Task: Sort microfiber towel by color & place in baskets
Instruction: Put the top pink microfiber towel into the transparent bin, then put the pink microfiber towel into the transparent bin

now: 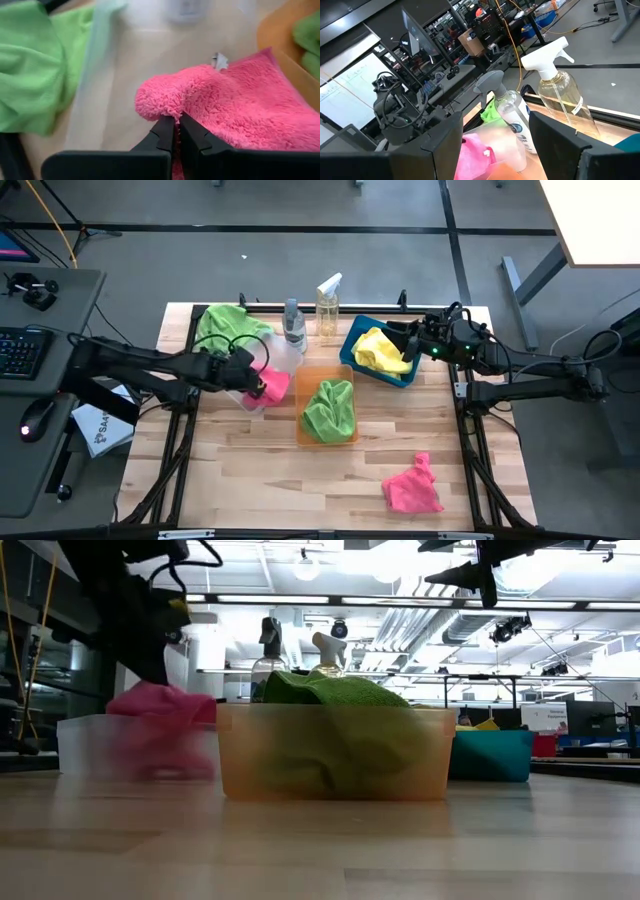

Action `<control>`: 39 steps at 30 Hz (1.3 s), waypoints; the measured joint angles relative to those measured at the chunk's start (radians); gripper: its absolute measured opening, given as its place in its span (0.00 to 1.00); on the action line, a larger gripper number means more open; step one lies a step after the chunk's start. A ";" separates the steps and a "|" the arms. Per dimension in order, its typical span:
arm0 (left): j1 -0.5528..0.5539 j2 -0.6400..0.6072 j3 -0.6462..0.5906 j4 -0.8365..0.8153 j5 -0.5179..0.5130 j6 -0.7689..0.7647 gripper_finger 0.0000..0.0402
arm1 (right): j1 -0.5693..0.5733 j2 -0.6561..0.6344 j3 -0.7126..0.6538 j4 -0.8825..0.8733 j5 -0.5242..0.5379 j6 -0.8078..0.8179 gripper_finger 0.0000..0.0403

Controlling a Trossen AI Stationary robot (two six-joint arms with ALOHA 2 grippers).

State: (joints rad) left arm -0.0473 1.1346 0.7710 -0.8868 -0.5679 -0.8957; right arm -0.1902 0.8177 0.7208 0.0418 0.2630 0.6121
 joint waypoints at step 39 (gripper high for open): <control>0.220 -0.052 0.255 0.115 0.291 0.312 0.43 | 0.034 0.010 0.000 0.006 -0.451 0.259 0.56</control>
State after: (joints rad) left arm 0.1722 1.0825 1.0257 -0.7717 -0.2771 -0.5841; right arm -0.1562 0.8280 0.7208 0.0479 -0.1884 0.8707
